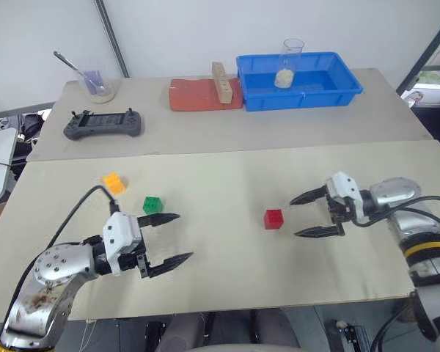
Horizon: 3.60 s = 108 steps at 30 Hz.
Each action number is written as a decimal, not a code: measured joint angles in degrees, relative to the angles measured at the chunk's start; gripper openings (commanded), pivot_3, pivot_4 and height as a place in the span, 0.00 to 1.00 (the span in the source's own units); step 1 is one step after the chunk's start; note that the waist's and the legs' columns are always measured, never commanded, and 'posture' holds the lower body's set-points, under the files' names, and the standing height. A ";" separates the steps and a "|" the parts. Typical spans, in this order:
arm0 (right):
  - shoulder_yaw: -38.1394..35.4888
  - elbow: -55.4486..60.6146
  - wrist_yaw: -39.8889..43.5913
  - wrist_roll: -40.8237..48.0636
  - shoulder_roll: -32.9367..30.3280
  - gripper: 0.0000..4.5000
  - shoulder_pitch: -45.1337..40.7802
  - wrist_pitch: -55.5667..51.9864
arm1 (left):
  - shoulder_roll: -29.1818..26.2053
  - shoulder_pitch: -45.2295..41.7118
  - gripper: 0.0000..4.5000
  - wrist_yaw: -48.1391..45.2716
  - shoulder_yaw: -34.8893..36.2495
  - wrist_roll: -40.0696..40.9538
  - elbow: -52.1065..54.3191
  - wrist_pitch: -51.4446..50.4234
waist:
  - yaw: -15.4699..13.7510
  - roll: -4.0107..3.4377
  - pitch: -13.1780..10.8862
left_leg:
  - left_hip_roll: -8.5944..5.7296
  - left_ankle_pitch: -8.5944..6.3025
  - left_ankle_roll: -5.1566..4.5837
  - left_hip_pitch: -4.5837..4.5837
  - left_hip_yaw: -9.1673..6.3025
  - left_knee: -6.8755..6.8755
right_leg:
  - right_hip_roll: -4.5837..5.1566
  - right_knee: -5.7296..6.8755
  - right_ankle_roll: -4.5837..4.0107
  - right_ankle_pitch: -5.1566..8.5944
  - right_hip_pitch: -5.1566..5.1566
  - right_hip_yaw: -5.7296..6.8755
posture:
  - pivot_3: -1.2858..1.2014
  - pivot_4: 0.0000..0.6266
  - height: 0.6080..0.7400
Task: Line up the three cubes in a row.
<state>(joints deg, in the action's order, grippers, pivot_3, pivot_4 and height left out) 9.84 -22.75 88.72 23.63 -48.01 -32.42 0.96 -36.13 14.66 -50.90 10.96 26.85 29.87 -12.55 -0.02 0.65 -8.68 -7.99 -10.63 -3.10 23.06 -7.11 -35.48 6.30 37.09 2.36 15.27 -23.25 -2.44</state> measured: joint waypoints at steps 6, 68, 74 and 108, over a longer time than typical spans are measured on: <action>-5.82 23.13 -12.85 10.52 1.15 1.00 -3.40 -24.44 | 11.90 4.40 1.00 16.11 2.42 -7.18 1.02 2.75 | -0.77 0.00 0.00 | 0.19 -0.19 0.09 0.17 0.03 -0.42 | -0.02 -0.01 -0.02 -0.01 0.02 0.12 | 0.52 0.24 1.00; -10.43 46.00 -17.87 12.57 -7.41 1.00 11.46 -36.86 | 15.14 -38.95 0.27 -14.45 -27.36 -14.19 -44.54 18.33 | -2.14 0.08 -0.04 | 0.08 -0.33 -0.74 0.37 0.66 -0.88 | 0.13 -0.06 0.29 -0.19 -0.14 0.21 | 0.52 0.24 1.00; -11.45 46.94 -18.53 12.60 -8.23 1.00 13.04 -36.87 | 17.18 -40.35 0.27 -16.21 -28.06 -15.47 -48.06 20.18 | -2.12 0.09 -0.04 | 0.08 -0.33 -0.76 0.38 0.68 -0.91 | 0.13 -0.06 0.30 -0.19 -0.14 0.19 | 0.52 0.24 1.00; -10.24 44.07 -22.37 11.33 -2.13 1.00 8.09 -36.11 | 10.65 -33.73 0.99 -16.30 -24.07 -16.13 -42.45 17.66 | -0.38 0.09 -0.05 | 0.17 -0.46 -0.78 0.45 0.70 -1.08 | 0.09 0.08 0.33 -0.23 -0.32 0.08 | 0.52 0.24 1.00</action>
<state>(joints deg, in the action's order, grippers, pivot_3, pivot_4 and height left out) -0.40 21.32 66.35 34.96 -50.14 -24.34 -35.15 -25.48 -19.06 -67.19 -13.11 10.73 -12.58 5.11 -0.40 0.74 -8.72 -7.82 -11.09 -3.87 23.51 -6.41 -36.56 6.40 37.17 2.70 15.05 -23.57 -2.36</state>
